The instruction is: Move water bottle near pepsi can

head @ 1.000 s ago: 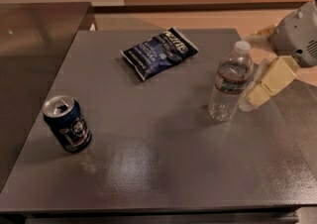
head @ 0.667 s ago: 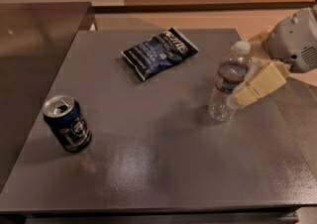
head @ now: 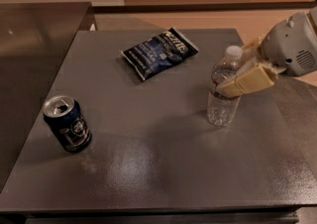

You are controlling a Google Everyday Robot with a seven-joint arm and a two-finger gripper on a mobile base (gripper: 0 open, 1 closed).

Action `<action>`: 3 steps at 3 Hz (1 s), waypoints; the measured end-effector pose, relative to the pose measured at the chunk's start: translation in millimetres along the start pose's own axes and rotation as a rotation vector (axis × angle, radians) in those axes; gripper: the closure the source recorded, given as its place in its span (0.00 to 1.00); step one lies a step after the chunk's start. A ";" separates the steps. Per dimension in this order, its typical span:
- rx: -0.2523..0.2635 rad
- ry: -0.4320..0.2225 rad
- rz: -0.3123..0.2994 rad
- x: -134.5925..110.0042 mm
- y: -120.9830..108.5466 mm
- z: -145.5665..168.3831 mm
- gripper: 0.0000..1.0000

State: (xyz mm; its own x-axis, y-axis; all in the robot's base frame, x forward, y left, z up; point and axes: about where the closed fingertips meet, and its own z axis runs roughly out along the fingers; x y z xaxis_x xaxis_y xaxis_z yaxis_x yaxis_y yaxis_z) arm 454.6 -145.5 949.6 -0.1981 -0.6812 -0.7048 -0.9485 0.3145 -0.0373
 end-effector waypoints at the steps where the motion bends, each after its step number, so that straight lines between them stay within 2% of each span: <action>1: -0.027 -0.010 -0.002 -24.5 4.5 -1.3 0.87; 2: -0.096 -0.062 -0.010 -65.9 10.6 10.4 1.00; 3: -0.178 -0.096 -0.035 -97.7 26.4 37.4 1.00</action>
Offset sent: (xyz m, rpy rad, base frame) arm 0.0131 0.0970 0.0635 0.1566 0.0740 0.1421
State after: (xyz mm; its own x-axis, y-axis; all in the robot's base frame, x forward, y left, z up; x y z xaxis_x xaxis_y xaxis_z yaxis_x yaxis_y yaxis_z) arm 458.1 -46.0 991.0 -0.1479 -0.6211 -0.7697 -0.9848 0.1639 0.0570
